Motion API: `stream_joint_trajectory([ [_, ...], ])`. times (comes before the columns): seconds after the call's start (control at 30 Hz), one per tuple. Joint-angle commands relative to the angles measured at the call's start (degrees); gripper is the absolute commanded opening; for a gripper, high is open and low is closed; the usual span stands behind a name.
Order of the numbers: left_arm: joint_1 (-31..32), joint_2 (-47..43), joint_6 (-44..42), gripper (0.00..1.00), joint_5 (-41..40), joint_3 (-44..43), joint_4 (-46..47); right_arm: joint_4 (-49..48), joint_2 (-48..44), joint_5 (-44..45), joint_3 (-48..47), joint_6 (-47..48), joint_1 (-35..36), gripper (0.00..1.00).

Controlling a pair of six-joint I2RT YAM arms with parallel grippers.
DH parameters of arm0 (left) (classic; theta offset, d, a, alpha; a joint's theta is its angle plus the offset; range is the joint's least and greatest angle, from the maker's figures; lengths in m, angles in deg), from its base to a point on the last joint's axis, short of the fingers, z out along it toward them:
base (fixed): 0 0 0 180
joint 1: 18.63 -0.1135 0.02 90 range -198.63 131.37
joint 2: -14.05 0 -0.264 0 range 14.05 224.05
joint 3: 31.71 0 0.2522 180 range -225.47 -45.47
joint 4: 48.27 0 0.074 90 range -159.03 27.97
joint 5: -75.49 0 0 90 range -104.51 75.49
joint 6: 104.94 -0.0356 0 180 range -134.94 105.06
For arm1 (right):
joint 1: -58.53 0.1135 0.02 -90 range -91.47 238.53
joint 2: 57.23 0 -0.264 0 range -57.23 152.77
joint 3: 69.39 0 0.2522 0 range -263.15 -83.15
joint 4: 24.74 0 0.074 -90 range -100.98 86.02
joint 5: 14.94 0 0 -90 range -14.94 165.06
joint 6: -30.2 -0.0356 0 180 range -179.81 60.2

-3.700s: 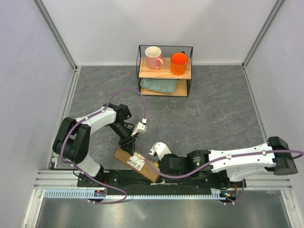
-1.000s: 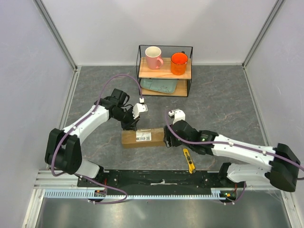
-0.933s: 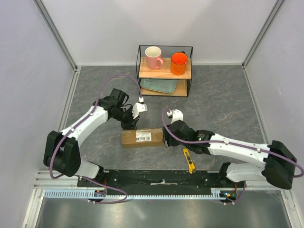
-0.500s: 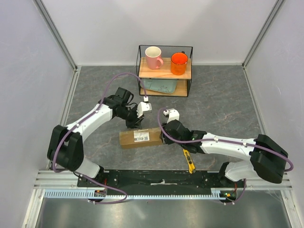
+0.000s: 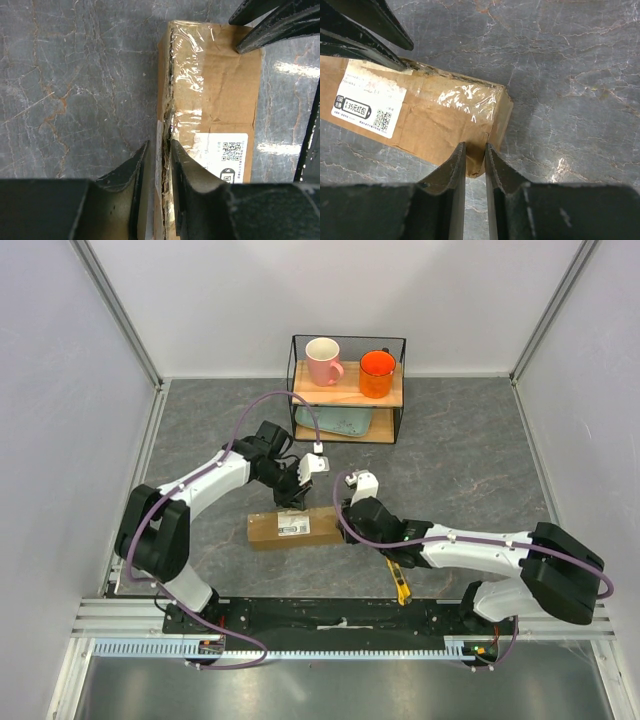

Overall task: Unpack the express box
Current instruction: Place the knife at the center of the board, then adjust the express box at the center of the board.

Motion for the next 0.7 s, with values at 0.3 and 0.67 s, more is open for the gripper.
stream_joint_trajectory([
  [0.3,-0.1,4.7,-5.8,0.29,-6.7,-3.5,0.5,3.3,7.6,0.7,4.8,1.4,5.4,0.11],
  [0.67,-2.0,6.8,-6.1,0.28,-9.9,-4.3,2.4,2.0,8.6,2.6,8.5,-0.1,8.6,0.04],
])
